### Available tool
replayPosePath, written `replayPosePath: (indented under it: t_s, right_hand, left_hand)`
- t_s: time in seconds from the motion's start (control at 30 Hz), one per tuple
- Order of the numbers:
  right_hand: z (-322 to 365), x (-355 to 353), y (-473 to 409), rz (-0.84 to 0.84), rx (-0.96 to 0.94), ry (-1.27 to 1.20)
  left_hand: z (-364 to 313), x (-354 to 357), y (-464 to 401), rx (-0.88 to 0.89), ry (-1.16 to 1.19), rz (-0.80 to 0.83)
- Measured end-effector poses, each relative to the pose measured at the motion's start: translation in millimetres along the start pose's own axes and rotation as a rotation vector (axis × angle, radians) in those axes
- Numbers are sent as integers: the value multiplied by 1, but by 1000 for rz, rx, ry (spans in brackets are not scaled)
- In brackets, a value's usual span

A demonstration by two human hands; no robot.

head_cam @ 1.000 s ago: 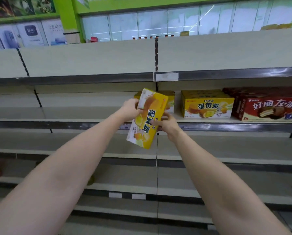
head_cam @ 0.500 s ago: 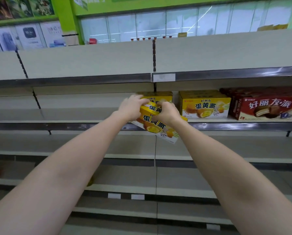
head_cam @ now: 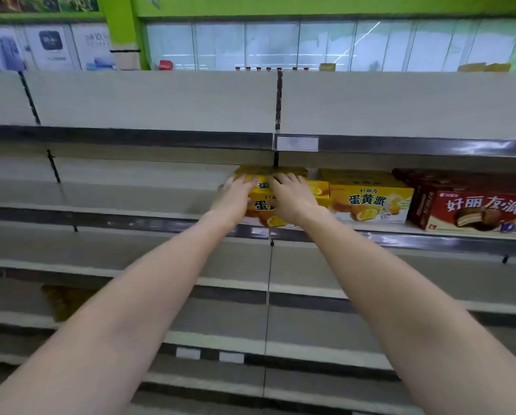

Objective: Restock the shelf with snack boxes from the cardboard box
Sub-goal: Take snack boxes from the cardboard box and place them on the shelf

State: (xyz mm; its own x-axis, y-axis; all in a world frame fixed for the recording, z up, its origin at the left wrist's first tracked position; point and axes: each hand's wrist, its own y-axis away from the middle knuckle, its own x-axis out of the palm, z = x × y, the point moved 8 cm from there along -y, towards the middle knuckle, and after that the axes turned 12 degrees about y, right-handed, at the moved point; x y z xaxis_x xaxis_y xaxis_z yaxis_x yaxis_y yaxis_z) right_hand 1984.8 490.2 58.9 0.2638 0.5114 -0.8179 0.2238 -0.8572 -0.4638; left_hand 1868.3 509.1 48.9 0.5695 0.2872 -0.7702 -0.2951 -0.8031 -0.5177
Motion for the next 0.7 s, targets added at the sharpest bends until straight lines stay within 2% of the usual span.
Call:
replayPosePath:
  t_s: [0.07,0.17,0.3,0.4,0.6,0.7]
  right_hand:
    - [-2,13,-12,17,14,-22]
    - [-9,42,-20,121,122,-47]
    - [-26,59,-27,123,254,5]
    - [-31,68,-30,150,256,37]
    - [-30,91,-41,70,305,50]
    - [-34,107,-43,71,351,82]
  left_hand:
    - [9,3,-6,-9,-42,-12]
    - [20,21,-17,-24,-70,65]
    - [34,37,-35,-6,-72,169]
    - [44,44,-49,8,-111,164]
    - [60,64,-70,50,-145,73]
    - [74,78,-78,44,-136,98]
